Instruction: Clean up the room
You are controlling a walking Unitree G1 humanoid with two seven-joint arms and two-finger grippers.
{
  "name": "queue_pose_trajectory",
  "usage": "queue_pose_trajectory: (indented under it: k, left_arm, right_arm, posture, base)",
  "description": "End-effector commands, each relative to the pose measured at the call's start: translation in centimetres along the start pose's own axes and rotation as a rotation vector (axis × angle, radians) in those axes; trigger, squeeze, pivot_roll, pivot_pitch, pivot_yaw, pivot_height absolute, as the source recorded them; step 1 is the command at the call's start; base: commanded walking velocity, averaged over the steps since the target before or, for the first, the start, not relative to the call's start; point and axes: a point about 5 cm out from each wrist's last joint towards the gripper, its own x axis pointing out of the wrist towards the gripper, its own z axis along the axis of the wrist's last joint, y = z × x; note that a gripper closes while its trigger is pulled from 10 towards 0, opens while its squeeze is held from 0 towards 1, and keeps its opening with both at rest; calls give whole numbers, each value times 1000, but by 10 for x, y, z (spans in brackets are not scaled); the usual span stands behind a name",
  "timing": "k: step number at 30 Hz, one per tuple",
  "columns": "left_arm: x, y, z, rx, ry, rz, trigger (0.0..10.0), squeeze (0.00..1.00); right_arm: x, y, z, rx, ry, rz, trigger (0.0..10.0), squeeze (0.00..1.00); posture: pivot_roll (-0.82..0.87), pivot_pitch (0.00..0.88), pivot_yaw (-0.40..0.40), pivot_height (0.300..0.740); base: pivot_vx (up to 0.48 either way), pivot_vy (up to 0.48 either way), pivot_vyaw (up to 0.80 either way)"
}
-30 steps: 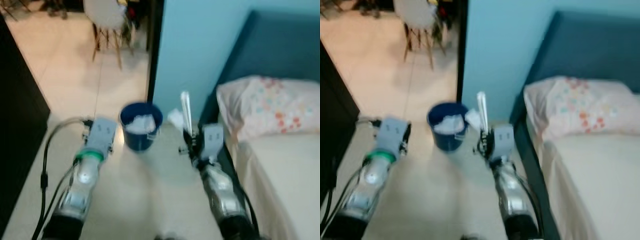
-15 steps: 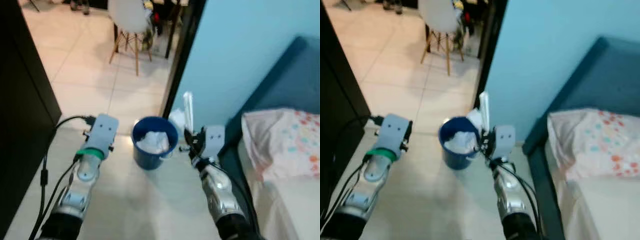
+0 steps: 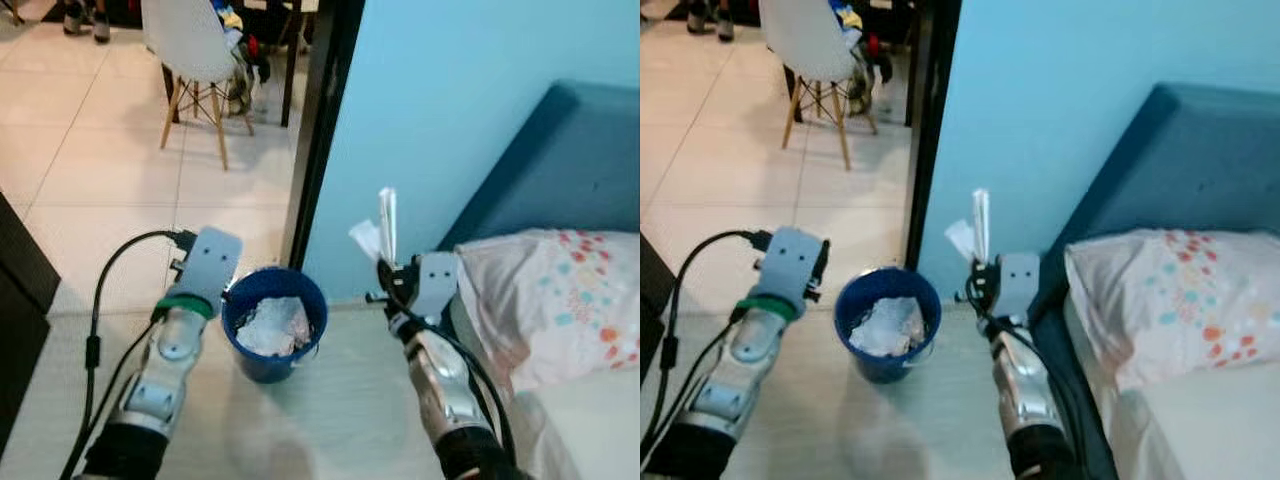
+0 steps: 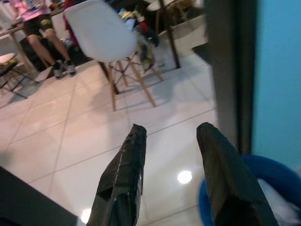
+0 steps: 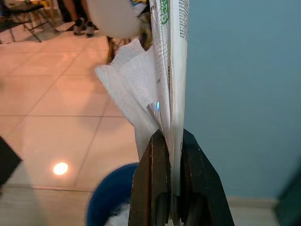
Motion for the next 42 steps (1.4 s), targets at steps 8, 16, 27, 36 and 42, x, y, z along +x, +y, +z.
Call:
queue_pose_trajectory:
  k: [8, 16, 27, 36, 42]
  left_arm:
    - [-1, -4, -2, 20, 11, 1, 10000, 0]
    - [-5, 0, -5, 29, 28, 46, 10000, 0]
    - [-12, -5, -7, 81, 38, -28, 10000, 0]
    - [-17, 16, -29, 346, 185, -188, 10000, 0]
    - [-17, 27, -33, 378, 211, -185, 10000, 0]
  right_arm:
    - [-2, 7, -6, -2, 38, 97, 10000, 0]
    - [0, 13, -9, 4, 68, 152, 10000, 0]
    - [-1, 8, -14, -3, 101, 123, 10000, 0]
    - [-7, 8, -34, 23, 196, 104, 10000, 0]
    - [-4, 12, -42, 28, 265, 113, 10000, 0]
  posture:
    - [84, 0, -26, 740]
    - [110, 0, -39, 740]
    - [118, 25, -31, 740]
    - [155, 69, 18, 740]
    - [167, 82, 34, 740]
  base:
    - [458, 0, 0]
    - [185, 0, 451]
    - [0, 0, 0]
    - [0, 0, 0]
    - [0, 0, 0]
